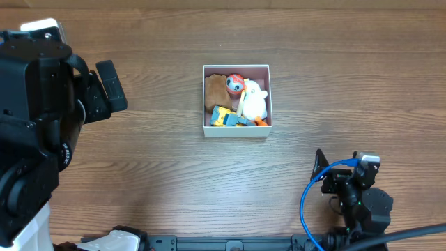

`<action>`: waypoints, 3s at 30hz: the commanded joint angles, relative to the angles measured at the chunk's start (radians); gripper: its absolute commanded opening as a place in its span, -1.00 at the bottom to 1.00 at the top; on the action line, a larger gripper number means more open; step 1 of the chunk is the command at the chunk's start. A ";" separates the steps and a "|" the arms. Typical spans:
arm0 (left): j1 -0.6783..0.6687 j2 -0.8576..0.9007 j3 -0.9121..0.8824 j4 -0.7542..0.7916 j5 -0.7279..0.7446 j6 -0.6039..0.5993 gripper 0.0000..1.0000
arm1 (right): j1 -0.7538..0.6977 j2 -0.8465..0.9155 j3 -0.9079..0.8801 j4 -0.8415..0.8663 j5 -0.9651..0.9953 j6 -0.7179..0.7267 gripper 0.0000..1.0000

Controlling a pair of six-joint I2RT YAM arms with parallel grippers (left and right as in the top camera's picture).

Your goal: Pack container

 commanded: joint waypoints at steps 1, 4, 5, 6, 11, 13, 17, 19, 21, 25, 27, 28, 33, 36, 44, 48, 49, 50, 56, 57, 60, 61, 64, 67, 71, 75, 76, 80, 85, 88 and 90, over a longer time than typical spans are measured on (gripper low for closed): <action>0.005 0.005 -0.001 0.002 -0.019 0.019 1.00 | 0.004 -0.012 -0.014 0.019 0.037 -0.006 1.00; 0.005 0.005 -0.001 0.002 -0.019 0.019 1.00 | 0.004 -0.012 -0.019 0.003 0.037 -0.006 1.00; 0.005 0.005 -0.001 0.002 -0.019 0.019 1.00 | 0.004 -0.012 -0.019 -0.009 0.037 -0.006 1.00; 0.005 0.005 -0.001 0.002 -0.019 0.019 1.00 | 0.004 -0.012 -0.019 -0.018 0.037 -0.006 1.00; 0.005 0.005 -0.001 0.002 -0.019 0.019 1.00 | 0.004 -0.012 -0.019 -0.069 0.037 -0.006 1.00; 0.005 0.005 -0.001 0.002 -0.019 0.019 1.00 | 0.004 -0.012 -0.019 -0.076 0.037 -0.006 1.00; 0.005 0.005 -0.001 0.002 -0.019 0.019 1.00 | 0.004 -0.012 -0.019 -0.080 0.037 -0.006 1.00; 0.005 0.005 -0.001 0.002 -0.019 0.019 1.00 | 0.004 -0.012 -0.019 -0.080 0.037 -0.006 1.00; 0.005 0.005 -0.001 0.002 -0.019 0.019 1.00 | 0.004 -0.012 -0.019 -0.080 0.037 -0.006 1.00; 0.005 0.005 -0.001 0.002 -0.019 0.019 1.00 | 0.004 -0.012 -0.019 -0.080 0.037 -0.006 1.00; 0.005 0.010 -0.001 0.002 -0.028 0.026 1.00 | 0.004 -0.012 -0.019 -0.080 0.037 -0.006 1.00; 0.005 0.011 -0.001 0.002 -0.032 0.044 1.00 | 0.004 -0.012 -0.019 -0.080 0.037 -0.006 1.00; 0.018 -0.016 -0.016 0.063 -0.053 0.071 1.00 | 0.004 -0.012 -0.019 -0.080 0.037 -0.006 1.00; 0.069 -0.061 -0.079 0.172 0.005 0.067 1.00 | 0.004 -0.012 -0.019 -0.080 0.037 -0.006 1.00; 0.343 -0.328 -0.611 0.544 0.264 0.068 1.00 | 0.004 -0.012 -0.019 -0.080 0.037 -0.006 1.00; 0.377 -0.477 -0.895 0.695 0.265 0.068 1.00 | 0.004 -0.012 -0.019 -0.080 0.037 -0.006 1.00; 0.377 -0.523 -0.975 0.741 0.263 0.069 1.00 | 0.004 -0.012 -0.019 -0.080 0.037 -0.006 1.00; 0.377 -0.578 -1.066 0.797 0.261 0.068 1.00 | 0.004 -0.012 -0.019 -0.080 0.037 -0.006 1.00; 0.377 -0.861 -1.500 1.004 0.298 0.067 1.00 | 0.004 -0.012 -0.019 -0.080 0.037 -0.006 1.00; 0.377 -0.908 -1.568 1.017 0.307 0.067 1.00 | 0.004 -0.012 -0.019 -0.080 0.037 -0.006 1.00; 0.375 -1.020 -1.736 1.050 0.326 0.060 1.00 | 0.004 -0.012 -0.019 -0.080 0.037 -0.006 1.00; 0.372 -1.050 -1.782 1.066 0.332 0.059 1.00 | 0.004 -0.012 -0.019 -0.080 0.037 -0.006 1.00; 0.361 -1.126 -1.905 1.129 0.356 0.059 1.00 | 0.004 -0.012 -0.019 -0.080 0.037 -0.006 1.00; 0.342 -1.199 -2.016 1.211 0.367 0.058 1.00 | 0.004 -0.012 -0.019 -0.080 0.037 -0.006 1.00; 0.332 -1.282 -2.119 1.299 0.367 0.051 1.00 | 0.004 -0.012 -0.019 -0.080 0.037 -0.006 1.00; 0.332 -1.344 -2.177 1.310 0.366 0.052 1.00 | 0.004 -0.012 -0.019 -0.080 0.037 -0.006 1.00; 0.332 -1.360 -2.191 1.311 0.367 0.052 1.00 | 0.004 -0.012 -0.019 -0.080 0.037 -0.006 1.00; 0.331 -1.411 -2.248 1.316 0.367 0.049 1.00 | 0.004 -0.012 -0.019 -0.080 0.037 -0.006 1.00; 0.330 -1.410 -2.259 1.326 0.366 0.045 1.00 | 0.004 -0.012 -0.019 -0.080 0.037 -0.006 1.00; 0.330 -1.410 -2.259 1.326 0.366 0.045 1.00 | 0.004 -0.012 -0.019 -0.080 0.037 -0.006 1.00; 0.330 -1.410 -2.259 1.326 0.366 0.045 1.00 | 0.004 -0.012 -0.019 -0.080 0.037 -0.006 1.00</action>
